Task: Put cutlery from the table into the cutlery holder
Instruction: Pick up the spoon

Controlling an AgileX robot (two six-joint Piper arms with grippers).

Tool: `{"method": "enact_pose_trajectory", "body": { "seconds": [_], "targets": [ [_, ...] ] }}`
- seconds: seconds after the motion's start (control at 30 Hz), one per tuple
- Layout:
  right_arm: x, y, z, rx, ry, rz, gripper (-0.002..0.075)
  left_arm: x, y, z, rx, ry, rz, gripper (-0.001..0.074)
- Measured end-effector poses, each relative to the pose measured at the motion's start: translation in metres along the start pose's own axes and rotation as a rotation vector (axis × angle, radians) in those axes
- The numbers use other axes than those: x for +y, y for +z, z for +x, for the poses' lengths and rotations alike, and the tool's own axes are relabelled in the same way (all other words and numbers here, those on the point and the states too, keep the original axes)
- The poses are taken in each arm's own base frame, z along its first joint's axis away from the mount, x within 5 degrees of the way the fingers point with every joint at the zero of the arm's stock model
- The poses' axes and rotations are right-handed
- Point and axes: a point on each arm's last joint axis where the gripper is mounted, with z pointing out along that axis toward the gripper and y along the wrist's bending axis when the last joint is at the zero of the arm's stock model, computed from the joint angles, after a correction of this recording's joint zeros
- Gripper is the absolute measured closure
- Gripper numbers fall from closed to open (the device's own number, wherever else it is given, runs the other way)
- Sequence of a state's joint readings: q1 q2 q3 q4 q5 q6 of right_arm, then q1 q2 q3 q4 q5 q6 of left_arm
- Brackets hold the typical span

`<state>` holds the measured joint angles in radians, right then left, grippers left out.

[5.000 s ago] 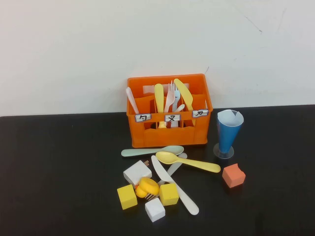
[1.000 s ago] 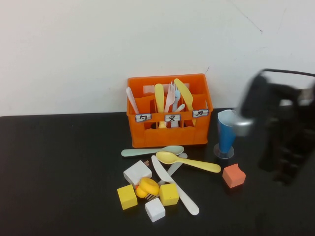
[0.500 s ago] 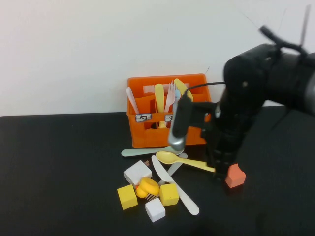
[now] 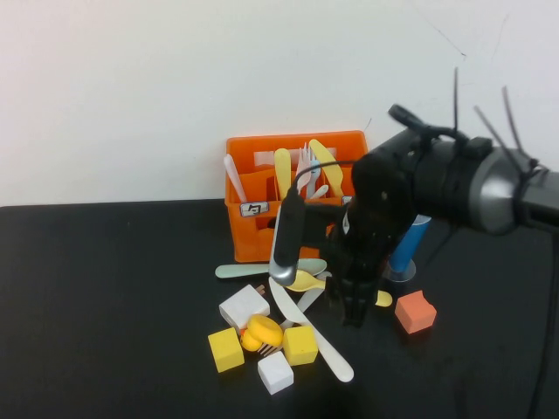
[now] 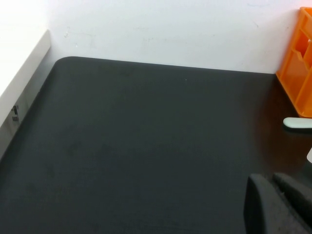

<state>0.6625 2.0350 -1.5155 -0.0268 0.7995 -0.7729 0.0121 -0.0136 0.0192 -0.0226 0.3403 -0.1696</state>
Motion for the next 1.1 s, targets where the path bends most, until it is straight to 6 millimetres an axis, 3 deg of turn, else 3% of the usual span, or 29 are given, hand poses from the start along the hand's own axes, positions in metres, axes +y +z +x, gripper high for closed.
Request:
{"method": "enact_pose_trajectory", "body": {
  "seconds": [0.53, 1.1],
  "targets": [
    [-0.01, 0.057, 0.002, 0.013, 0.128, 0.056, 0.0346, 0.0, 0.0, 0.0, 0.0, 0.0, 0.0, 0.0736],
    [-0.024, 0.085, 0.011, 0.014, 0.138, 0.139, 0.0344, 0.0, 0.0, 0.0, 0.0, -0.002, 0.0, 0.0736]
  ]
}}
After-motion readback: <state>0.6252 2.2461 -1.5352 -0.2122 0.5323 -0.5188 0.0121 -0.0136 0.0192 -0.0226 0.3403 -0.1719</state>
